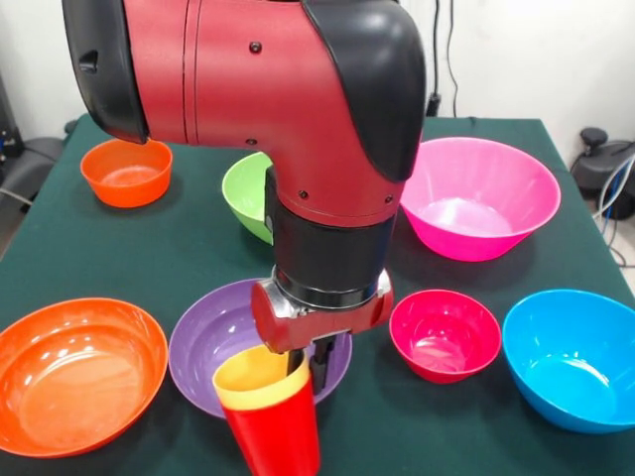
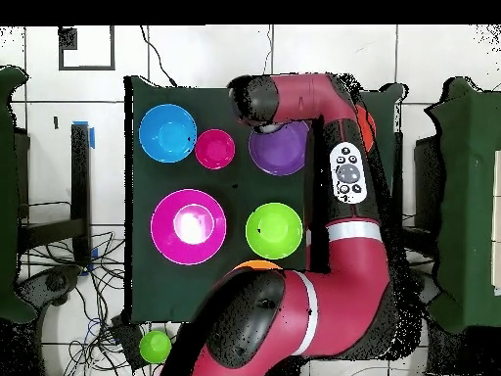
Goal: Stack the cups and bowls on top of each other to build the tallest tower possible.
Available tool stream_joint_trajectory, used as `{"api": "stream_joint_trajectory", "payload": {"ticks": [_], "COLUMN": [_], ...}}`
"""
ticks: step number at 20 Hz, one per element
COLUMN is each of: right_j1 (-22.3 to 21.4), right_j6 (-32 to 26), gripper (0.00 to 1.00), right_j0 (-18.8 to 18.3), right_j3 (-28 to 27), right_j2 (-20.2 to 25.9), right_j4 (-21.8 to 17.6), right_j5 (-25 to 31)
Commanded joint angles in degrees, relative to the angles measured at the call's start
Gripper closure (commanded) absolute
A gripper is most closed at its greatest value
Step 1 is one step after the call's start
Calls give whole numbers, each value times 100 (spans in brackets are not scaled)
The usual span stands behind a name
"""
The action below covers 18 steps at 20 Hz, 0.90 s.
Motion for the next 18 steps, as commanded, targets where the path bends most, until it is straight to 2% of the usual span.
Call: {"api": "stream_joint_trajectory", "payload": {"ticks": [1, 9, 14, 18], "right_j1": [197, 177, 206, 232], "right_j6": [-1035, -957, -637, -420], "gripper": [100, 100, 100, 100], "right_j0": [-84, 1, 51, 69], "right_j3": [-40, -175, -268, -342], "right_j2": [-168, -253, -360, -421], "right_j4": [-516, -635, -532, -288], "right_j5": [-57, 256, 635, 1172]}}
